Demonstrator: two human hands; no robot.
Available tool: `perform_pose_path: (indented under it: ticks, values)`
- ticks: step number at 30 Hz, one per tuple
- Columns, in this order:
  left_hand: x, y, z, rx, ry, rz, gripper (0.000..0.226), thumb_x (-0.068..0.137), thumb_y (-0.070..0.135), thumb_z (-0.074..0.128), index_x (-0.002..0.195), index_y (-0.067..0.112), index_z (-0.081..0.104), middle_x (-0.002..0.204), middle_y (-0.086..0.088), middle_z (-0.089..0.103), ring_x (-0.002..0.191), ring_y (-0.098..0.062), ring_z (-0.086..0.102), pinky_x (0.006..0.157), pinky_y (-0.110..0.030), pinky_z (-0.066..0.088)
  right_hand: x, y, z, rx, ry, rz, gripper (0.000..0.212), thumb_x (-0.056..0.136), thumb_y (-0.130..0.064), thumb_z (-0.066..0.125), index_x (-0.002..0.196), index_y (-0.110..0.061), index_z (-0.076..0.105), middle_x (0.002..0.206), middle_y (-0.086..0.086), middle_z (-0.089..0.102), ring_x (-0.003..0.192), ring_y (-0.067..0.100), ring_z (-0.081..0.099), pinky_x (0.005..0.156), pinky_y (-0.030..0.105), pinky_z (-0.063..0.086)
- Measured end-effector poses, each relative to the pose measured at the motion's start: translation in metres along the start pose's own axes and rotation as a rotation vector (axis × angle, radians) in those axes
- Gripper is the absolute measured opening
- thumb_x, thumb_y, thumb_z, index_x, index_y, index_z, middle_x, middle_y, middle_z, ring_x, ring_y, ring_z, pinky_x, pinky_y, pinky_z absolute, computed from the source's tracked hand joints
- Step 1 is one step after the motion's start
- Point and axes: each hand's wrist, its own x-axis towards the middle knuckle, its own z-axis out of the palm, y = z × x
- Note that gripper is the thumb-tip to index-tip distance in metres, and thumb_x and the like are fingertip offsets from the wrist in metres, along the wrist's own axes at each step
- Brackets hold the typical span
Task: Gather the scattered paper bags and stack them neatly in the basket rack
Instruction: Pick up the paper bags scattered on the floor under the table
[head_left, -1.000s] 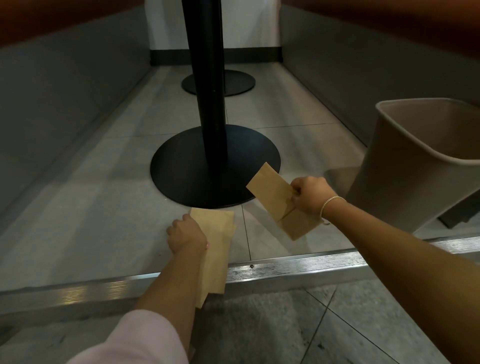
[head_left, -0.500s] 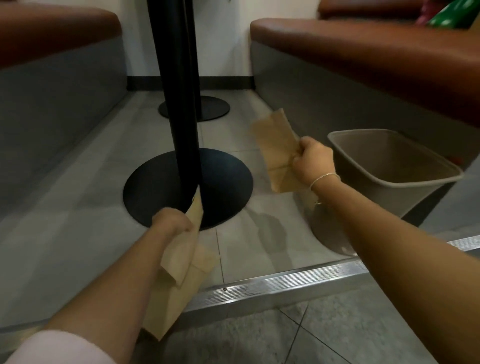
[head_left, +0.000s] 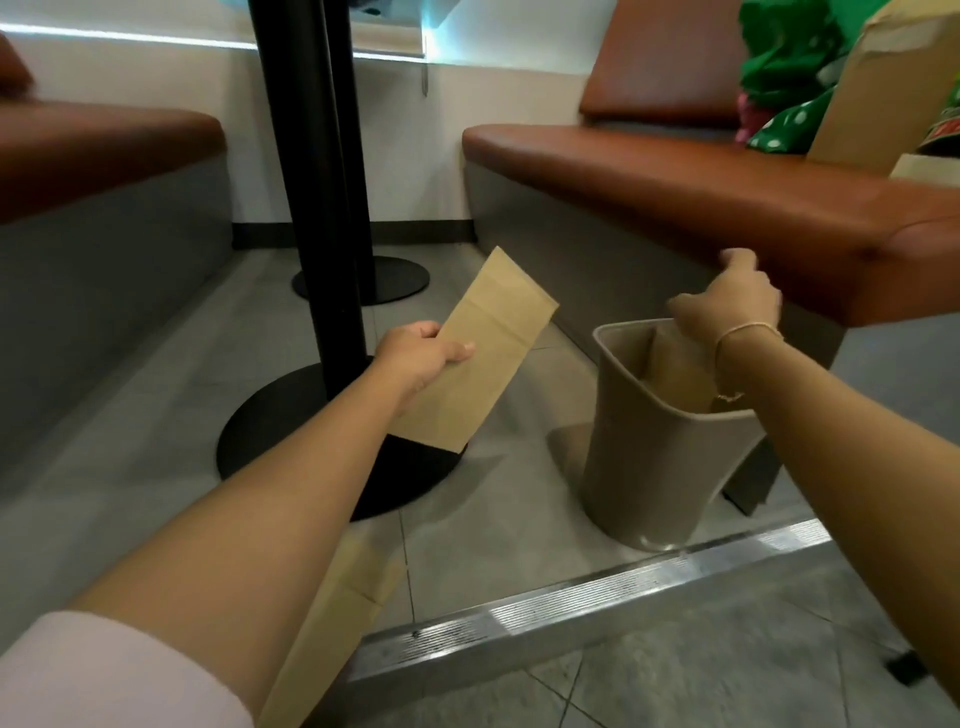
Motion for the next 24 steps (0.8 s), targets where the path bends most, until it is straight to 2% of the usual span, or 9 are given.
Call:
perform_pose_path:
  ticks: [4,6,7,9,11,14,18,21,24]
  values:
    - [-0.006,0.014,0.021,-0.17,-0.065,0.021,0.013,0.08,0.02,0.073,0.088,0.021,0.063,0.098,-0.002,0.07,0.091,-0.023,0.066,0.09,-0.041,0.052,-0.016,-0.022,0.005,0.133,-0.449,-0.101,0.084,0.076,-0.016,0.075,0.144,-0.018,0.027,0.134,0.011,0.05,0.117,0.027,0.053,0.099,0.04,0.046]
    - [-0.005,0.02,0.029,-0.245,-0.081,0.05,0.012,0.079,0.019,0.073,0.084,0.024,0.064,0.095,-0.003,0.071,0.091,-0.024,0.068,0.091,-0.045,0.052,-0.023,-0.029,0.008,0.209,-0.598,-0.125,0.062,0.079,-0.006,0.068,0.135,-0.013,0.042,0.116,0.01,0.061,0.096,0.022,0.062,0.086,0.037,0.053]
    - [-0.006,0.023,0.031,-0.252,-0.08,0.062,0.011,0.08,0.019,0.073,0.085,0.024,0.064,0.095,-0.002,0.071,0.09,-0.023,0.068,0.09,-0.044,0.053,-0.025,-0.031,0.009,0.234,-0.602,-0.156,0.044,0.081,-0.001,0.063,0.123,-0.011,0.053,0.104,0.009,0.064,0.084,0.018,0.063,0.078,0.035,0.054]
    - [-0.007,0.028,0.036,-0.24,-0.081,0.088,0.01,0.084,0.02,0.07,0.09,0.022,0.062,0.097,0.0,0.069,0.086,-0.017,0.066,0.087,-0.039,0.054,-0.025,-0.032,0.009,0.227,-0.529,-0.197,0.02,0.083,0.003,0.057,0.09,-0.015,0.062,0.088,0.006,0.064,0.07,0.015,0.061,0.066,0.029,0.054]
    - [-0.009,0.028,0.039,-0.182,-0.086,0.117,0.024,0.085,0.021,0.068,0.107,0.018,0.06,0.108,-0.001,0.064,0.087,-0.01,0.06,0.084,-0.027,0.049,-0.02,-0.029,0.005,0.241,-0.414,-0.188,0.023,0.084,0.001,0.054,0.078,-0.021,0.06,0.087,0.004,0.066,0.076,0.017,0.064,0.066,0.03,0.056]
    - [-0.007,0.008,0.03,-0.027,-0.042,0.086,0.052,0.083,0.028,0.07,0.13,0.019,0.049,0.127,-0.002,0.05,0.112,-0.016,0.05,0.091,-0.026,0.037,-0.008,-0.023,-0.007,0.19,-0.122,-0.149,0.026,0.085,-0.004,0.046,0.096,-0.014,0.067,0.105,0.01,0.067,0.1,0.028,0.062,0.091,0.038,0.051]
    - [-0.005,-0.044,-0.003,0.176,-0.022,-0.046,0.041,0.084,0.021,0.07,0.122,0.015,0.055,0.123,-0.008,0.057,0.113,-0.024,0.054,0.098,-0.035,0.043,0.003,-0.011,-0.026,0.189,0.157,-0.027,0.029,0.089,-0.01,0.048,0.112,-0.015,0.063,0.12,0.009,0.062,0.113,0.028,0.055,0.096,0.033,0.042]
    - [-0.004,-0.083,-0.036,0.354,0.004,-0.137,0.029,0.084,0.019,0.07,0.112,0.016,0.06,0.12,-0.007,0.059,0.11,-0.022,0.055,0.094,-0.034,0.044,0.005,0.001,-0.026,0.2,0.216,0.056,0.029,0.09,-0.008,0.049,0.116,-0.015,0.06,0.121,0.008,0.061,0.112,0.026,0.056,0.094,0.034,0.044]
    - [-0.006,-0.109,-0.066,0.463,0.046,-0.2,0.028,0.084,0.02,0.07,0.11,0.014,0.062,0.118,-0.008,0.06,0.109,-0.023,0.056,0.094,-0.034,0.044,-0.001,0.01,-0.01,0.197,0.135,0.146,0.033,0.091,-0.01,0.054,0.123,-0.013,0.053,0.127,0.009,0.055,0.117,0.026,0.052,0.097,0.035,0.044]
